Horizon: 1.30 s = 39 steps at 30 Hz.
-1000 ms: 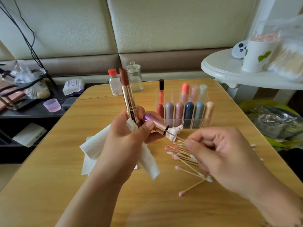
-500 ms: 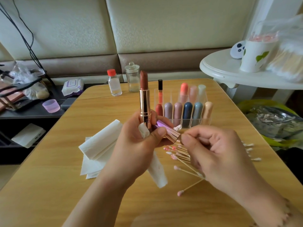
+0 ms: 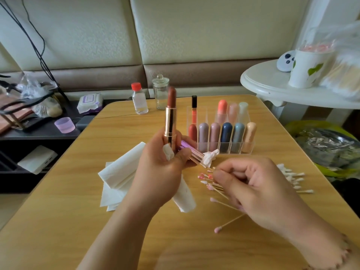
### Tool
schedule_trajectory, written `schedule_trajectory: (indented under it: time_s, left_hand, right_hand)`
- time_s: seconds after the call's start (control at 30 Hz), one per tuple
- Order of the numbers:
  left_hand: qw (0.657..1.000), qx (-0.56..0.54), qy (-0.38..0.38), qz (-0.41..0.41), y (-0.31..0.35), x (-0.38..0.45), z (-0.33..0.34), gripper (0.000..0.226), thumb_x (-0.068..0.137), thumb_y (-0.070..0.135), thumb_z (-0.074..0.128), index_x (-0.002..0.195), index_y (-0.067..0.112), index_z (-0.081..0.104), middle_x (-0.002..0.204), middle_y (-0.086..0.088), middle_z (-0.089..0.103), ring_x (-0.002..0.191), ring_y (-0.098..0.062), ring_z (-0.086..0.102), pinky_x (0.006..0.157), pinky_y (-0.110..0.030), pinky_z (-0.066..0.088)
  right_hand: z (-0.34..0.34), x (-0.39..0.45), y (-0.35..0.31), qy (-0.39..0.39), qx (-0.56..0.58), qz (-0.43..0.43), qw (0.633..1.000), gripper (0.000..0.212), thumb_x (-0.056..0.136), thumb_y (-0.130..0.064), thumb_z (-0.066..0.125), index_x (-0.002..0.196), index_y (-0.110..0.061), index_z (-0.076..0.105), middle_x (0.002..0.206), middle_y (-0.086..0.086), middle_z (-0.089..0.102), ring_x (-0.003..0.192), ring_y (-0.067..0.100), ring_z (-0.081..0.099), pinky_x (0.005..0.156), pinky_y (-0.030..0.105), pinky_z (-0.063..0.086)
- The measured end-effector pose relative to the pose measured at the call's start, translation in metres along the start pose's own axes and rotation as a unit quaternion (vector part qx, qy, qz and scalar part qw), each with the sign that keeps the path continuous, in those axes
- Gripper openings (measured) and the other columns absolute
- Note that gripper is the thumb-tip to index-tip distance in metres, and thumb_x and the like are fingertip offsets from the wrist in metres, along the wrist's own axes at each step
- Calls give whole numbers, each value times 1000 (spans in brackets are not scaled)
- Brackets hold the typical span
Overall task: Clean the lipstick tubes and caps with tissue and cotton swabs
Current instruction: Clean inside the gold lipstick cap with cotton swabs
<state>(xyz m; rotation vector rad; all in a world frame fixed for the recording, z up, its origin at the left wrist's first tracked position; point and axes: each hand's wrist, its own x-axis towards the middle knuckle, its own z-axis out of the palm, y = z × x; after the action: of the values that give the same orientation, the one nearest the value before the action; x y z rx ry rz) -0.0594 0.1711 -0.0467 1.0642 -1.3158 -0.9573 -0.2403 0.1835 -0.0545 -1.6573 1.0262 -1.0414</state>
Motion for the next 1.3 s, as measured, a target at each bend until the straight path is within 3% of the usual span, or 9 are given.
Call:
schedule_trajectory:
  time_s: [0.13,0.27,0.4,0.57,0.67,0.77,0.87,1.03,1.3]
  left_hand:
    - [993,-70,74,-55,4,3,-2,18,91,-9,56,88,8,52,95,-19,67,80,-21,71,73,-30,59]
    - [982,-132,102,-86,7,3,-3,19,92,-10,54,87,8,51,90,-12,69,80,-21,72,72,-29,60]
    - [965,-198,115,-127,7,6,-8,23,93,-11,50,83,10,50,89,-14,70,83,-25,70,69,-28,59]
    - [954,-233,110,-153,5,8,-10,25,93,-12,48,80,10,49,89,-15,70,82,-25,70,71,-32,60]
    - [946,-257,102,-168,5,10,-12,26,93,-12,46,79,11,47,83,-13,70,80,-24,70,73,-33,60]
    - [929,-301,89,-196,4,11,-14,26,94,-10,44,78,11,47,84,-13,67,80,-25,70,77,-34,60]
    - [908,-345,76,-227,6,10,-14,26,94,-9,43,77,10,47,82,-13,65,80,-25,69,75,-34,61]
    - [878,-387,51,-276,7,10,-15,21,94,-3,45,78,10,51,96,-16,61,77,-25,69,67,-31,61]
    - [878,-383,33,-287,6,9,-14,20,93,-2,47,79,11,52,104,-17,57,78,-25,68,67,-31,61]
  right_hand:
    - [-13,7,8,48,-66,-5,997,26,93,-15,64,69,-22,71,43,-10,55,38,2,45,45,13,36]
    - [-20,10,14,80,-153,1,985,18,90,-21,69,73,-25,72,51,-7,62,43,5,49,44,15,38]
    - [-24,10,16,103,-240,23,965,14,84,-30,77,70,-32,73,62,-8,67,54,14,60,52,32,49]
    - [-22,9,11,68,-365,104,923,14,78,-45,79,72,-38,69,67,-21,63,55,4,57,49,26,42]
    - [-30,10,7,119,-409,105,899,13,82,-52,71,76,-41,67,63,-17,62,52,1,54,47,24,41]
    - [-49,9,12,182,-512,122,831,9,92,-35,66,90,-42,71,86,-19,62,78,11,59,58,31,53]
    - [-61,8,21,144,-572,215,779,16,94,-36,62,105,-44,70,112,-11,61,110,21,52,72,40,56]
    - [-62,10,18,135,-545,252,789,14,93,-36,66,80,-41,64,103,-12,64,111,21,48,71,37,50]
    - [-61,8,14,113,-537,205,811,21,94,-28,65,78,-37,56,83,-19,55,101,17,45,79,37,41]
